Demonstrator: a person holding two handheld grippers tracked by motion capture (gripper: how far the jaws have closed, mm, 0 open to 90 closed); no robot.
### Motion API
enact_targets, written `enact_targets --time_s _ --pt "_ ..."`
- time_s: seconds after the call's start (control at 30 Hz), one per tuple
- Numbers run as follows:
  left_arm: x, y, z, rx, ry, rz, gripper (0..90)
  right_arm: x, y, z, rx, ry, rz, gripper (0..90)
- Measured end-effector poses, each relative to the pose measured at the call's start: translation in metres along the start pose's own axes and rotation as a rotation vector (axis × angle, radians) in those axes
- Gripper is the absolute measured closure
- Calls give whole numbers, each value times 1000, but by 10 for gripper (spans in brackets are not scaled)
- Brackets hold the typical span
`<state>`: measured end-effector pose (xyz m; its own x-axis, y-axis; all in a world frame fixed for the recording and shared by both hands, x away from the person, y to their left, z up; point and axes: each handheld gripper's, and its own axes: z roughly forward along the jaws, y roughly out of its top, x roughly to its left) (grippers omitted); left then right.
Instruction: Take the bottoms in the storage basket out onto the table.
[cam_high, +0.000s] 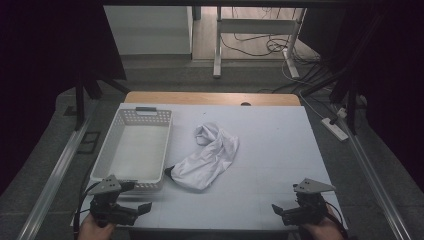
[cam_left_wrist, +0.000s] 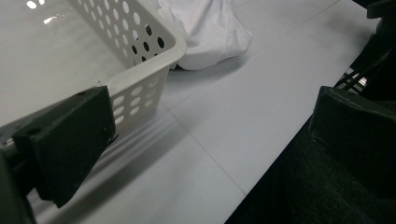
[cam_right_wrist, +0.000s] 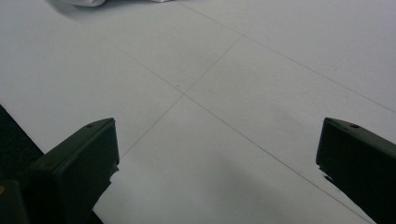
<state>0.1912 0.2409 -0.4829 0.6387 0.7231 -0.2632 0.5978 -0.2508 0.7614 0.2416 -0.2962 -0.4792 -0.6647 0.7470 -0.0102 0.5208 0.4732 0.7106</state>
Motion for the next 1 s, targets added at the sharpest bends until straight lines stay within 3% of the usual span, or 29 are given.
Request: enact_targets --time_s 0.4,0.57,1.0 --pt "4 -22 -5 33 50 -23 0 0 0 0 0 -1 0 0" --pt "8 -29 -9 10 38 -40 0 -1 0 0 -1 -2 3 0" --pt "13 -41 -17 0 73 -61 0 -1 0 0 -2 -5 5 0"
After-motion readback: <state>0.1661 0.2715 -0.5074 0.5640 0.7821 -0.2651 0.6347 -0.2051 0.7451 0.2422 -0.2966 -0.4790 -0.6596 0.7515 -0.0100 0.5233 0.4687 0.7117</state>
